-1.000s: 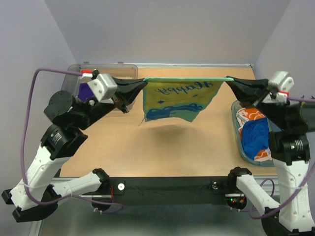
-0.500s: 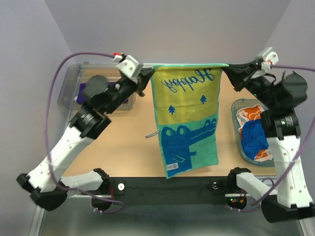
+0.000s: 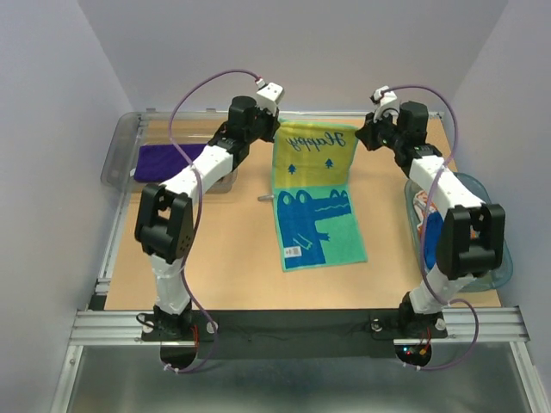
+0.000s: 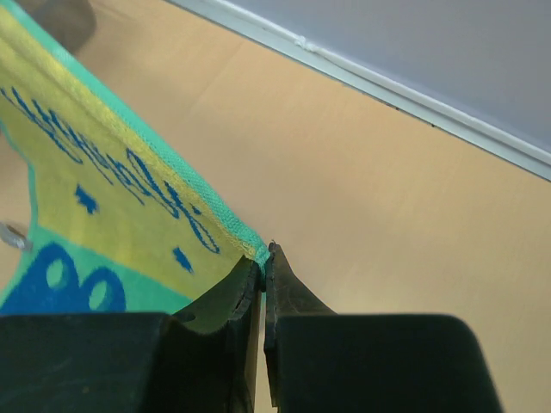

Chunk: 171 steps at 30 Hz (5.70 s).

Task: Fold and stack the towels
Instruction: Flatten out the crumpled towel, then fold the towel

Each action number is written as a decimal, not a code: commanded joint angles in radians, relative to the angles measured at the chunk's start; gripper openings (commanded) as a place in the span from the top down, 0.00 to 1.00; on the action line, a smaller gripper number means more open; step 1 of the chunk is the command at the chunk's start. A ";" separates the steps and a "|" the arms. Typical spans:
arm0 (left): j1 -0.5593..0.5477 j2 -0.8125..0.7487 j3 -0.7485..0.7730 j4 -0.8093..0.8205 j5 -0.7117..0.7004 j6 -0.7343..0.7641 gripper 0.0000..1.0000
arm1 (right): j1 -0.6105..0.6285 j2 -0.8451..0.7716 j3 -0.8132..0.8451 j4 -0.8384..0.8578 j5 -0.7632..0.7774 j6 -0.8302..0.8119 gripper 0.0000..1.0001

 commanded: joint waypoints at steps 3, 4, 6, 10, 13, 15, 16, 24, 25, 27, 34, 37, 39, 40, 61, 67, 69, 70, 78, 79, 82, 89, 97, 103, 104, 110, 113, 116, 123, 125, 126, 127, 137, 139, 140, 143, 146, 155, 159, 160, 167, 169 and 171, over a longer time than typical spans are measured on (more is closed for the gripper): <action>0.081 0.123 0.258 0.040 0.041 0.005 1.00 | -0.024 0.190 0.155 0.180 0.033 -0.114 0.93; 0.085 0.143 0.281 0.032 0.049 0.003 1.00 | -0.023 0.211 0.168 0.180 0.030 -0.119 0.93; 0.090 0.182 0.318 0.015 0.072 0.003 1.00 | -0.024 0.244 0.186 0.181 0.005 -0.134 0.92; 0.091 0.180 0.277 0.009 0.101 0.023 1.00 | -0.023 0.275 0.189 0.180 -0.059 -0.122 0.92; 0.091 0.128 0.186 0.001 0.147 0.012 1.00 | -0.024 0.255 0.145 0.178 -0.096 -0.113 0.92; 0.091 0.069 0.096 0.007 0.169 -0.014 1.00 | -0.023 0.225 0.093 0.178 -0.104 -0.110 0.92; 0.091 0.047 0.064 0.012 0.176 -0.023 1.00 | -0.024 0.214 0.077 0.178 -0.104 -0.107 0.92; 0.075 -0.146 -0.217 0.044 0.201 -0.138 1.00 | -0.023 0.062 -0.126 0.172 -0.108 -0.097 0.92; 0.075 -0.162 -0.237 0.044 0.195 -0.143 1.00 | -0.024 0.045 -0.127 0.169 -0.110 -0.094 0.92; 0.067 -0.201 -0.285 0.041 0.186 -0.156 1.00 | -0.024 0.013 -0.174 0.167 -0.104 -0.088 0.92; 0.021 -0.310 -0.441 0.036 0.149 -0.248 1.00 | -0.023 -0.088 -0.280 0.135 -0.091 -0.030 0.93; -0.004 -0.341 -0.500 0.035 0.128 -0.278 1.00 | -0.021 -0.125 -0.320 0.124 -0.099 -0.001 0.92; -0.017 -0.356 -0.532 0.036 0.103 -0.290 1.00 | -0.023 -0.148 -0.347 0.121 -0.107 0.012 0.92; -0.021 -0.360 -0.541 0.035 0.095 -0.296 1.00 | -0.021 -0.156 -0.357 0.120 -0.105 0.015 0.92; -0.102 -0.404 -0.629 0.029 0.029 -0.388 1.00 | -0.023 -0.254 -0.432 0.086 -0.068 0.074 0.93; -0.102 -0.367 -0.647 0.027 0.009 -0.390 1.00 | -0.021 -0.248 -0.479 0.084 -0.073 0.130 0.93; -0.102 -0.347 -0.649 0.026 0.000 -0.387 1.00 | -0.021 -0.243 -0.493 0.084 -0.074 0.145 0.93; -0.102 -0.341 -0.644 0.018 0.000 -0.385 1.00 | -0.021 -0.242 -0.499 0.084 -0.076 0.153 0.93; -0.116 -0.324 -0.658 0.004 0.006 -0.405 1.00 | -0.021 -0.243 -0.547 0.084 -0.055 0.214 0.93; -0.116 -0.326 -0.665 0.003 0.002 -0.407 1.00 | -0.021 -0.245 -0.552 0.084 -0.053 0.229 0.93; -0.117 -0.321 -0.672 -0.019 -0.015 -0.413 1.00 | -0.021 -0.254 -0.568 0.083 -0.027 0.272 0.93; -0.117 -0.340 -0.672 -0.054 -0.041 -0.420 1.00 | -0.021 -0.257 -0.581 0.083 -0.044 0.312 0.93; -0.117 -0.373 -0.668 -0.094 -0.044 -0.426 1.00 | -0.023 -0.282 -0.585 0.083 -0.039 0.335 0.93; -0.132 -0.383 -0.705 -0.088 -0.041 -0.454 1.00 | -0.021 -0.303 -0.605 0.083 -0.019 0.343 0.93; -0.136 -0.384 -0.710 -0.089 -0.043 -0.457 1.00 | -0.021 -0.305 -0.613 0.083 -0.013 0.351 0.94; -0.146 -0.384 -0.741 -0.083 -0.044 -0.468 1.00 | -0.021 -0.326 -0.637 0.084 0.008 0.375 0.94; -0.148 -0.377 -0.757 -0.080 -0.046 -0.476 1.00 | -0.023 -0.331 -0.651 0.083 -0.001 0.383 0.94; -0.149 -0.369 -0.770 -0.066 -0.046 -0.482 1.00 | -0.021 -0.326 -0.664 0.084 0.011 0.381 0.94; -0.156 -0.308 -0.788 -0.048 -0.055 -0.491 1.00 | -0.021 -0.262 -0.671 0.084 0.016 0.384 0.93; -0.160 -0.298 -0.799 -0.040 -0.055 -0.500 1.00 | -0.021 -0.254 -0.673 0.084 0.036 0.383 0.93; -0.162 -0.295 -0.802 -0.033 -0.051 -0.503 1.00 | -0.021 -0.251 -0.673 0.084 0.042 0.381 0.93; -0.166 -0.291 -0.810 -0.023 -0.049 -0.511 1.00 | -0.021 -0.243 -0.671 0.084 0.047 0.378 0.93; -0.175 -0.289 -0.826 -0.014 -0.047 -0.538 1.00 | -0.021 -0.240 -0.670 0.083 0.056 0.389 0.92; -0.175 -0.297 -0.825 -0.017 -0.049 -0.542 1.00 | -0.021 -0.249 -0.667 0.083 0.056 0.392 0.93; -0.175 -0.300 -0.823 -0.019 -0.050 -0.543 1.00 | -0.023 -0.252 -0.665 0.083 0.056 0.392 0.92; -0.175 -0.314 -0.819 -0.034 -0.057 -0.545 1.00 | -0.023 -0.271 -0.662 0.083 0.060 0.397 0.92; -0.177 -0.341 -0.816 -0.054 -0.064 -0.546 1.00 | -0.021 -0.291 -0.657 0.081 0.061 0.400 0.93; -0.177 -0.406 -0.820 -0.082 -0.075 -0.551 1.00 | -0.021 -0.328 -0.667 0.078 0.054 0.410 0.93; -0.183 -0.400 -0.839 -0.074 -0.075 -0.561 1.00 | -0.021 -0.338 -0.685 0.078 0.057 0.413 0.93; -0.189 -0.395 -0.842 -0.068 -0.070 -0.563 1.00 | -0.021 -0.340 -0.693 0.077 0.057 0.415 0.93; -0.212 -0.380 -0.883 -0.039 -0.067 -0.592 1.00 | -0.021 -0.331 -0.711 0.075 0.061 0.421 0.93; -0.211 -0.369 -0.892 -0.028 -0.070 -0.597 1.00 | -0.023 -0.323 -0.719 0.074 0.061 0.429 0.93; -0.212 -0.347 -0.903 -0.022 -0.064 -0.603 1.00 | -0.023 -0.305 -0.722 0.071 0.056 0.435 0.91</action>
